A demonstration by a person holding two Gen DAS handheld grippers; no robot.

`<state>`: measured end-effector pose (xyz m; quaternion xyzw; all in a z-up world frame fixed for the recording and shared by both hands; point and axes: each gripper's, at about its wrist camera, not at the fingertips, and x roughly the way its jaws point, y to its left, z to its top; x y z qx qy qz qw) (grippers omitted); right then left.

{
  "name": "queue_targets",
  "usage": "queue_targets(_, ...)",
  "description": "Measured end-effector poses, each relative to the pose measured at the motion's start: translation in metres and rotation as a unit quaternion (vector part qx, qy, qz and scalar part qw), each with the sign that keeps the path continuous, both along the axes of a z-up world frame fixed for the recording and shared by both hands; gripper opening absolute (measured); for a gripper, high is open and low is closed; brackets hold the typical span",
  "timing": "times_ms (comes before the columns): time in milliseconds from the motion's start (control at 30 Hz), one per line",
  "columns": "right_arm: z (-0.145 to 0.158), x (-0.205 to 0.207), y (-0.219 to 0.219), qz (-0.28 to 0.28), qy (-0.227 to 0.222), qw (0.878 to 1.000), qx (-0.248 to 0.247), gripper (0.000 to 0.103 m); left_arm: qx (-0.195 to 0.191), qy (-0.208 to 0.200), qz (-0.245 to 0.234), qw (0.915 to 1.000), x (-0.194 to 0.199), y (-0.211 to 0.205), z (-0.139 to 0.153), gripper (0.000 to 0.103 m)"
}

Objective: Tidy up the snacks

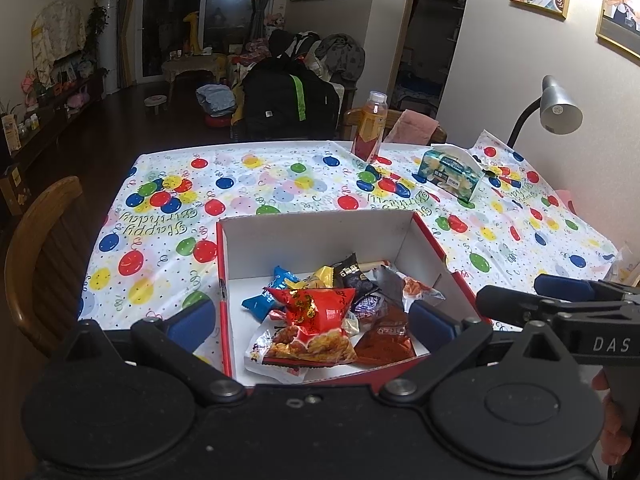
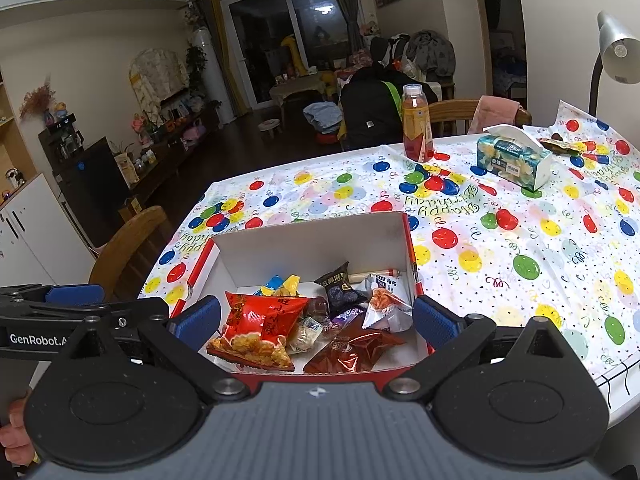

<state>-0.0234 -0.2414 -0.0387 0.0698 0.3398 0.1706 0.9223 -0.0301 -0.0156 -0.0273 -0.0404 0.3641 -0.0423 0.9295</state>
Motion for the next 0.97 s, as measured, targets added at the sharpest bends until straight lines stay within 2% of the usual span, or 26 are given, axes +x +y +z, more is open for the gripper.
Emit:
queue_targets(633, 0.003, 0.000, -0.006, 0.004, -0.003, 1.000, -0.001, 0.103, 0.005, -0.008, -0.001, 1.0000, -0.003, -0.003, 0.010, 0.103)
queue_targets(967, 0.001, 0.018, -0.027, 0.030, 0.006, 1.000, -0.006, 0.103, 0.005, 0.008, 0.028, 0.9996, 0.003, -0.022, 0.007, 0.103)
